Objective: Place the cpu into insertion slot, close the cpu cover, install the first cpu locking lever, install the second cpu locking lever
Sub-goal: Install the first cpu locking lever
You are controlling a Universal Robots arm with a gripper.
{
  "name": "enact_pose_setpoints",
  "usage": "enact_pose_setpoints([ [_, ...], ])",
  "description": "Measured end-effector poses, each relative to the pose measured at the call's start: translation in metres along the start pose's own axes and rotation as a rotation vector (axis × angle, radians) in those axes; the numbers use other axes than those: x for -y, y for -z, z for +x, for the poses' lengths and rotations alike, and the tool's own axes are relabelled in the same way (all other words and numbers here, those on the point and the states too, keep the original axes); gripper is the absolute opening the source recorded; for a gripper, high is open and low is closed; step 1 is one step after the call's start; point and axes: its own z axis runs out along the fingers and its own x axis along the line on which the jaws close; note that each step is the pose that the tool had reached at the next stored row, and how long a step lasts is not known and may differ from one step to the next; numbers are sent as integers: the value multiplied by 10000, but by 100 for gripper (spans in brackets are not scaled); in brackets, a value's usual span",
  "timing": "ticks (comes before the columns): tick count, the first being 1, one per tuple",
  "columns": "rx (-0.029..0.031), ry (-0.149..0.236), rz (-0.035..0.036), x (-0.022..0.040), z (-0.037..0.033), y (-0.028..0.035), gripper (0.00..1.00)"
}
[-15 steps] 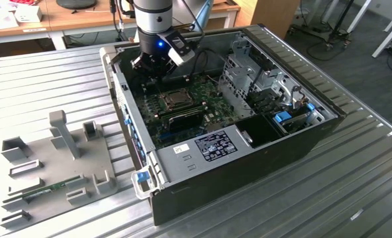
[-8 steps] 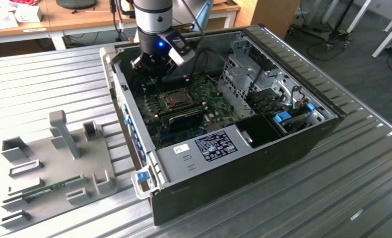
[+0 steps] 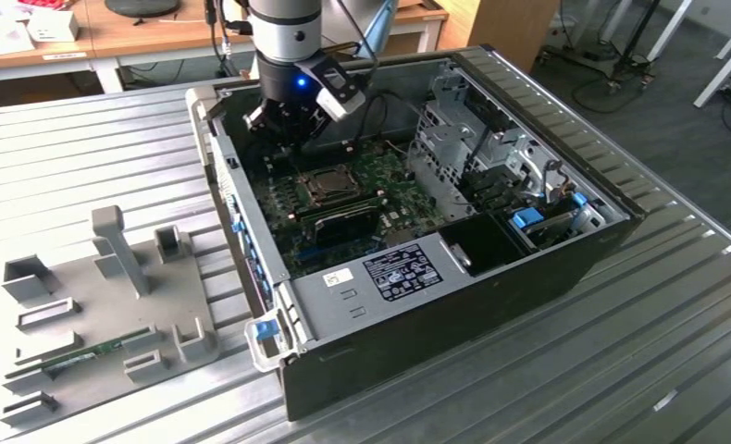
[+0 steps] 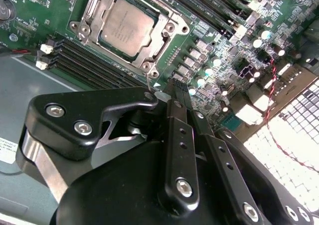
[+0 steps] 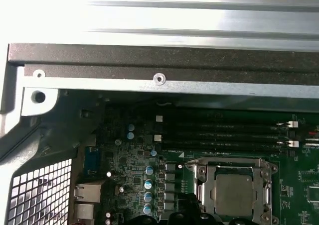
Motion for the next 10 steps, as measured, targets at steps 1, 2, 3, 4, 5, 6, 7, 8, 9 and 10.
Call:
enact_pose_setpoints([
  [1, 0, 1, -1, 0, 0, 0, 10],
  [2, 0, 1, 0, 0, 0, 0, 10],
  [3, 0, 1, 0, 0, 0, 0, 10],
  [4, -9, 2, -3, 0, 0, -1, 10],
  [5, -33, 1, -23, 1, 0, -3, 10],
  [6, -63, -3, -41, 1, 0, -4, 10],
  [7, -90, -8, -55, 1, 1, -5, 10],
  [8, -120, -10, -74, 1, 0, -6, 10],
  [9, -148, -13, -102, 1, 1, -8, 10],
  [10, -175, -17, -141, 1, 1, -9, 10],
])
